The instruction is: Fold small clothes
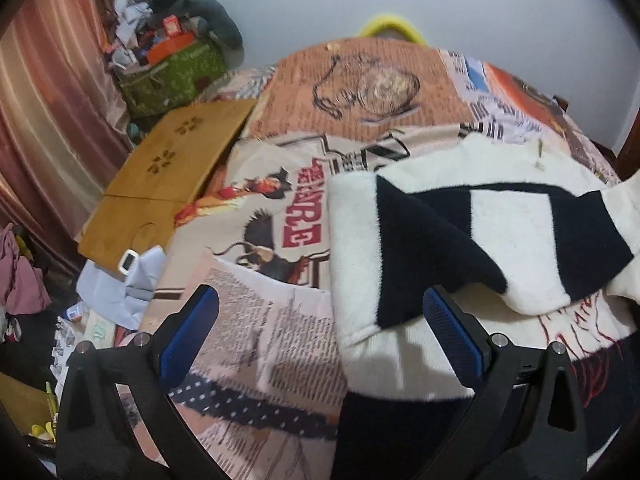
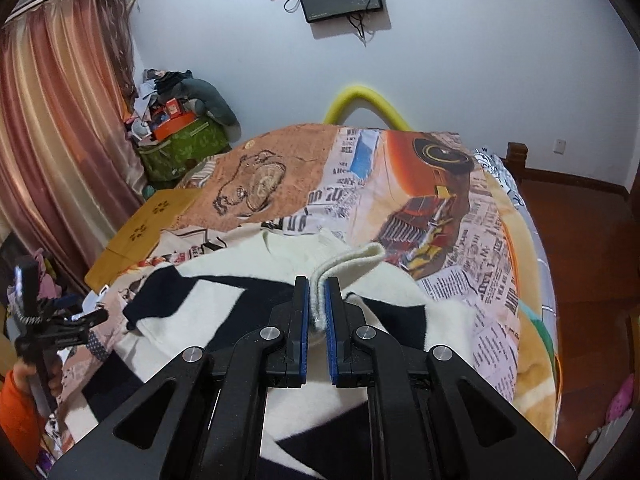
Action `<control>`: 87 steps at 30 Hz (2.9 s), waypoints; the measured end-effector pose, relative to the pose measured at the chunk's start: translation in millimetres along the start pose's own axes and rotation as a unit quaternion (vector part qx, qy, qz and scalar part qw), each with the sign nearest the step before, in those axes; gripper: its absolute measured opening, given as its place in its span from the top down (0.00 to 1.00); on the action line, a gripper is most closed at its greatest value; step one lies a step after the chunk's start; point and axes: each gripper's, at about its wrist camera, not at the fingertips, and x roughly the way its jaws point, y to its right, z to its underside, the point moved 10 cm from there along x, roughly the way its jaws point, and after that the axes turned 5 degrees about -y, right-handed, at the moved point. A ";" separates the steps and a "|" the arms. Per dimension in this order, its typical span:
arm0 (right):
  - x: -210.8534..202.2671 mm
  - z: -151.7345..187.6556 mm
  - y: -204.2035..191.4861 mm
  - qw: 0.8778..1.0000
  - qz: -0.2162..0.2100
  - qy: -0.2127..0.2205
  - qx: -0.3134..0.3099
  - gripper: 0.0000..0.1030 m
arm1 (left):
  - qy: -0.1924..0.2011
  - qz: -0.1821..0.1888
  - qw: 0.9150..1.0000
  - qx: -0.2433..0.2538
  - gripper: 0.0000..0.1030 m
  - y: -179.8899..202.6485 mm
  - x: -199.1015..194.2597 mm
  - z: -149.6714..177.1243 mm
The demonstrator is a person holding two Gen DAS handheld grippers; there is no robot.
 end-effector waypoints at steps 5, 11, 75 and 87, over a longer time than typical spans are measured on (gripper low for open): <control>1.9 13.8 19.4 1.000 0.010 -0.010 -0.005 0.93 | -0.021 0.016 0.998 0.048 0.00 18.9 24.3 10.2; 4.8 28.2 33.1 1.000 0.009 -0.027 0.013 0.93 | -0.038 0.000 0.996 0.083 0.00 39.3 46.3 13.4; -104.1 157.6 140.5 0.980 0.064 -0.030 0.185 0.91 | -0.041 0.017 0.995 0.089 0.00 96.0 29.2 18.2; -232.9 67.8 176.0 0.974 0.140 0.093 0.150 0.92 | 0.012 0.041 0.996 0.079 0.00 114.0 -9.8 -29.0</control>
